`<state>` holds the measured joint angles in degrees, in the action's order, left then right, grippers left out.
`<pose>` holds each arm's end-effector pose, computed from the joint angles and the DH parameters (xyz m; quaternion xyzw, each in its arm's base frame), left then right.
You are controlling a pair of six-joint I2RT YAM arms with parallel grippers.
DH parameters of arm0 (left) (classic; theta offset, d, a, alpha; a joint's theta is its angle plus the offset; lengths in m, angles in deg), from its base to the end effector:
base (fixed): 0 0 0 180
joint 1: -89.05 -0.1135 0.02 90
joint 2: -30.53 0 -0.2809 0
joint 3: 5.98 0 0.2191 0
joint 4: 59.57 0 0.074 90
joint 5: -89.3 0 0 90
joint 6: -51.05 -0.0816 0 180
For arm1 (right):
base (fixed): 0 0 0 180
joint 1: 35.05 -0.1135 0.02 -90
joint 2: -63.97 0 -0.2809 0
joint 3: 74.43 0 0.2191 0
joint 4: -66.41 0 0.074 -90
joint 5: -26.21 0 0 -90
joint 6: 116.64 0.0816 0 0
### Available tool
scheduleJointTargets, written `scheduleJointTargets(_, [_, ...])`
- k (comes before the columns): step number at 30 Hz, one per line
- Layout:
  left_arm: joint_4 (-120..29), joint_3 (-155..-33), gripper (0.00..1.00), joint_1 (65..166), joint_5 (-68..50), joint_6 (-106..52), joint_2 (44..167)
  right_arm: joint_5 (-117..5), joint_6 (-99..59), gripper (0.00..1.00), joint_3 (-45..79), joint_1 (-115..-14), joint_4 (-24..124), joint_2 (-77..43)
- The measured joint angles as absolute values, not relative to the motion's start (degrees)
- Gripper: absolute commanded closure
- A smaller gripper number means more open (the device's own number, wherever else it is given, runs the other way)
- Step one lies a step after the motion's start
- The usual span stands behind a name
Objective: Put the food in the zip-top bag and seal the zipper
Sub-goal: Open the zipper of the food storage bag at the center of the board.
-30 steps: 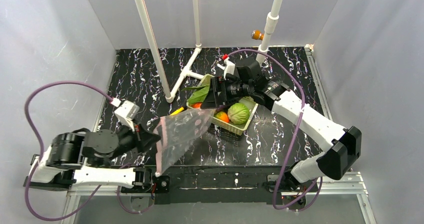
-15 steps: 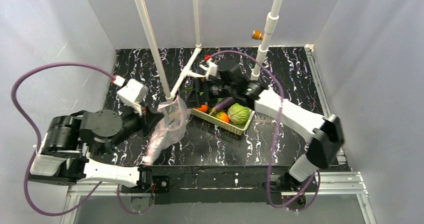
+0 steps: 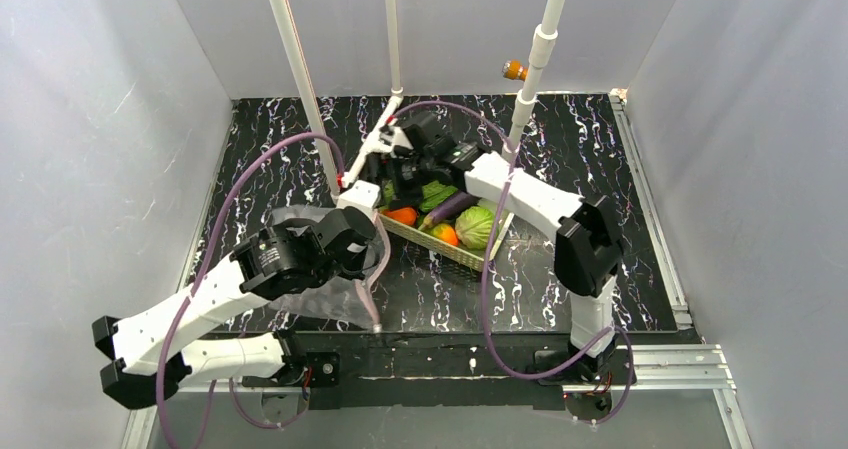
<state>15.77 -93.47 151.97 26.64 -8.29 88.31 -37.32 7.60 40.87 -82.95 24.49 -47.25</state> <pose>0.1076 -0.1280 0.3550 0.1642 0.8891 -0.1176 0.4107 0.2790 0.3630 0.3007 -0.2039 0.8562 0.4362 0.1875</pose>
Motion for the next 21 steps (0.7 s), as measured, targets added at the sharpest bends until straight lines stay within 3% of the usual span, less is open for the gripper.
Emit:
scheduleJointTargets(9, [8.0, -87.1, 1.00, 142.7, 20.1, -9.6, 86.2, -43.2, 1.6, 0.04, 28.2, -72.7, 21.1, -32.4])
scheduleJointTargets(16, [7.5, -88.3, 1.00, 140.9, 18.3, -9.2, 87.6, -45.7, 7.0, 0.06, -0.5, -85.6, 45.2, -11.2])
scheduleJointTargets(21, [7.7, -89.2, 1.00, 140.9, 16.6, -7.2, 89.4, -54.9, 10.8, 0.17, -4.2, -94.4, 51.2, -9.2])
